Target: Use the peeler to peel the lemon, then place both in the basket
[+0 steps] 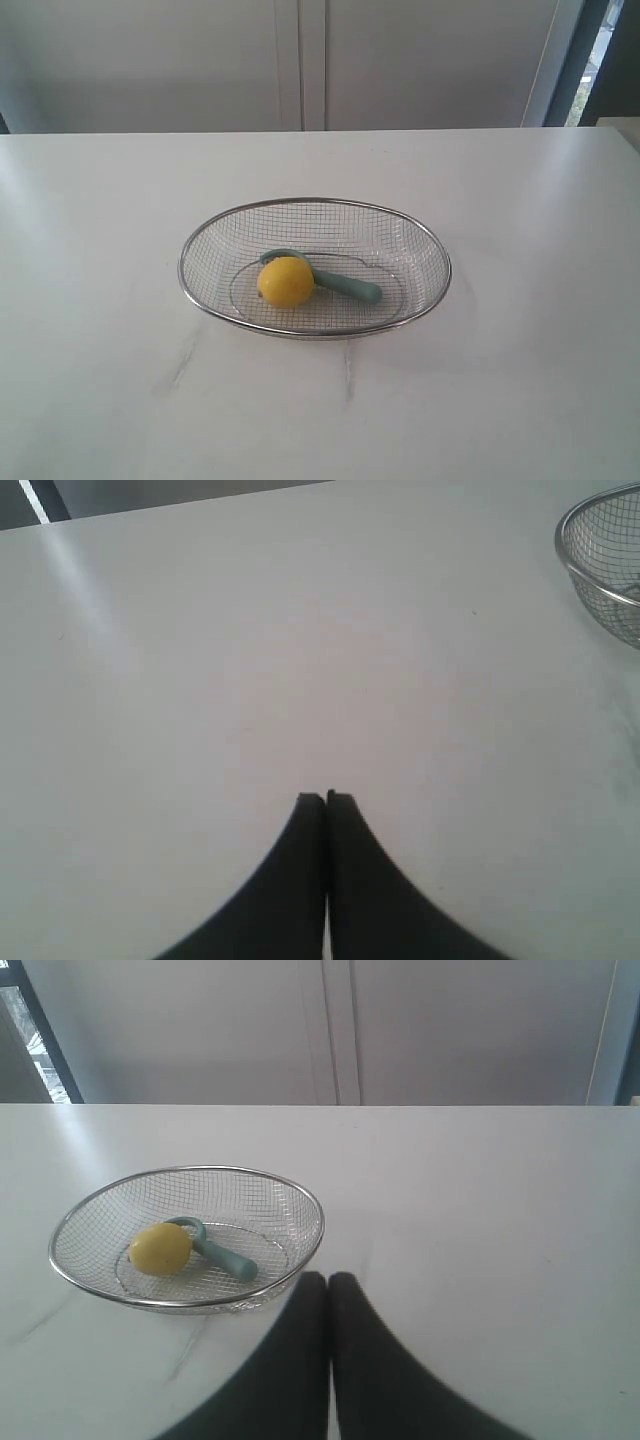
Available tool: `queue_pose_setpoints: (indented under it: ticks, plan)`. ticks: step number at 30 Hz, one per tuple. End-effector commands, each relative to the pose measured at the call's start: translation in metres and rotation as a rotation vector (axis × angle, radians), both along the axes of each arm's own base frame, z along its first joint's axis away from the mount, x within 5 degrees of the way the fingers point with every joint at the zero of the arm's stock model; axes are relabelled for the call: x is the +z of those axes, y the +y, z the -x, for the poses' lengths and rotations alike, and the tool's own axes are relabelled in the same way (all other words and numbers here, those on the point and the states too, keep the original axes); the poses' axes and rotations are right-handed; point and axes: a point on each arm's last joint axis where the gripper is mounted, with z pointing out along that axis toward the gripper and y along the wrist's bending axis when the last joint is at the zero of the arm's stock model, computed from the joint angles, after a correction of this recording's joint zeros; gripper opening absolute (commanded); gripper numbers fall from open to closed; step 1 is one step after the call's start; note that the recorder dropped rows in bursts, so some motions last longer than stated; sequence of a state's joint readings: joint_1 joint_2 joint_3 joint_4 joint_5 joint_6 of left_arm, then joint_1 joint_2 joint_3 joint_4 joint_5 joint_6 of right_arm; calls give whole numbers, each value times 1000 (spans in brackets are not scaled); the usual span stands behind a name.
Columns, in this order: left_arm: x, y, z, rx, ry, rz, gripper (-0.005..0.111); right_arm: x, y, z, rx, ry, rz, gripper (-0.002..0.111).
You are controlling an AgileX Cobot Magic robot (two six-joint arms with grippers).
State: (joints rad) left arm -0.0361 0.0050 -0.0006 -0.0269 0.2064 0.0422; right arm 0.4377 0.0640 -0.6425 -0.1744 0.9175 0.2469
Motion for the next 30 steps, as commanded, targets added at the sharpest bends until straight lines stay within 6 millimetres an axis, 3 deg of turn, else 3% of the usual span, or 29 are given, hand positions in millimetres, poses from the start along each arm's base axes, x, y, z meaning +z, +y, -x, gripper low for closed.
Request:
queue_pose_setpoints:
  ticks: [1,11,16,19,23,30]
  plan:
    - [0,0,0,2,-9,-6,0,-1,0,0,-2,0,0,0]
    - [0,0,0,2,-9,-6,0,-1,0,0,-2,0,0,0]
    - [0,0,0,2,-9,-6,0,-2,6,-5,5,-5,-233,0]
    - [0,0,0,2,-9,-6,0,-4,15,-18,47,-160,-288,0]
    - [0,0,0,2,-9,-6,0,-18,25,-34,65,-442,-208,0]
    - [0,0,0,2,-9,-6,0,-66,28,-52,-53,-478,-136,0]
